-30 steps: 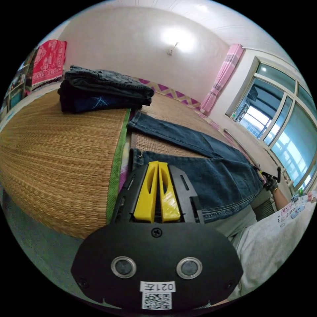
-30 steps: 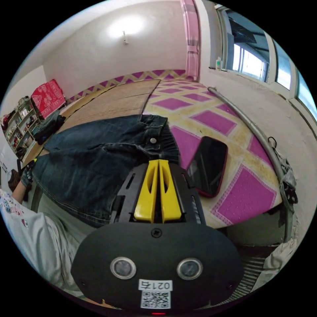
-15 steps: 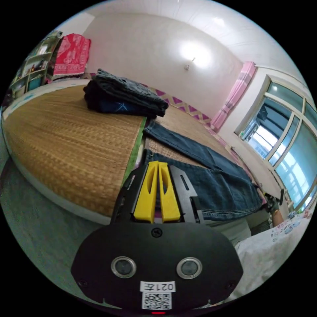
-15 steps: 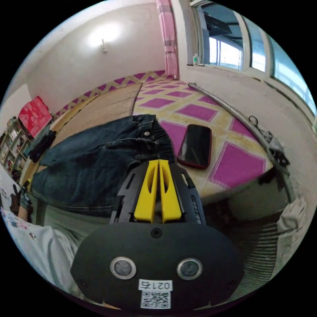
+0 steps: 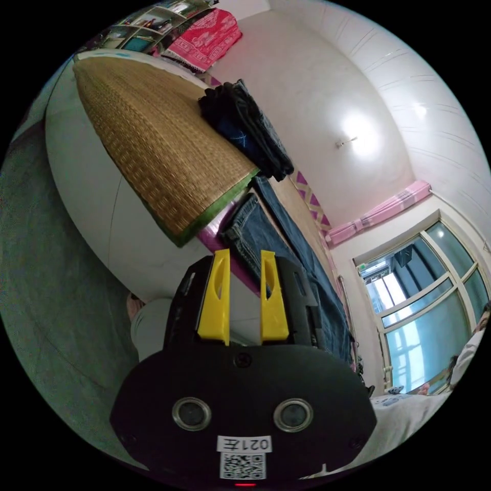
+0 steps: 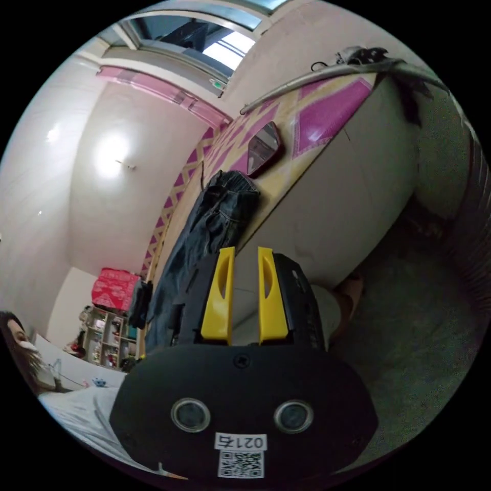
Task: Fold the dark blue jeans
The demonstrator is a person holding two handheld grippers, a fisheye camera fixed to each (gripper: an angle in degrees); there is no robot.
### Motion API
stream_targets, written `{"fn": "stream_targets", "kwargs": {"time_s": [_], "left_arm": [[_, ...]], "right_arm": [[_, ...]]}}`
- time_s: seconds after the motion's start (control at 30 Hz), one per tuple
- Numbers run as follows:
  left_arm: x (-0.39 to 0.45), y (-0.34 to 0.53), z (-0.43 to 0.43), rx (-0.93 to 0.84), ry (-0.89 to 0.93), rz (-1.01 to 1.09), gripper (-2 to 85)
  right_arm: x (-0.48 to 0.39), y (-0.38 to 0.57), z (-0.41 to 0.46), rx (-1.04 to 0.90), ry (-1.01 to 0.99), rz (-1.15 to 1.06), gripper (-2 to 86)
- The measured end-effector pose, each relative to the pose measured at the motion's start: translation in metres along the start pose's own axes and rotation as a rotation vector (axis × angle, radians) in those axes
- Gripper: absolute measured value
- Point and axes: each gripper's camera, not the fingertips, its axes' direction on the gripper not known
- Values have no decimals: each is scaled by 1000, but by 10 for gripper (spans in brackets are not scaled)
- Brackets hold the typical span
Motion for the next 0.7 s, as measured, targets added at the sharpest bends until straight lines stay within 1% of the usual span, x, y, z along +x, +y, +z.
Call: {"fn": "stream_targets", "kwargs": {"time_s": [0.07, 0.13, 0.2, 0.3, 0.43, 0.5, 0.53, 0.63, 0.7], "left_arm": [[0, -5, 0, -8, 22, -9, 85], [1, -12, 1, -31, 56, -26, 85], [3, -17, 4, -48, 73, -27, 85], [10, -24, 6, -60, 67, -10, 85], [16, -30, 15, -103, 112, -21, 85], [20, -31, 20, -121, 127, -16, 83], [22, -32, 23, -126, 132, -13, 80], [27, -38, 35, -156, 168, -17, 74], [31, -41, 42, -172, 182, -15, 61]], "right_arm": [[8, -10, -5, 30, -104, 54, 77], [9, -20, -10, 57, -155, 71, 77], [7, -30, -13, 63, -168, 66, 78], [6, -47, -8, 27, -137, 65, 81], [5, -59, -11, 29, -250, 76, 74], [1, -63, -14, 22, -210, 68, 72], [3, -68, -9, -17, -190, 85, 71], [13, -72, -7, -45, -270, 143, 78], [9, -74, -9, -66, -276, 129, 76]]}}
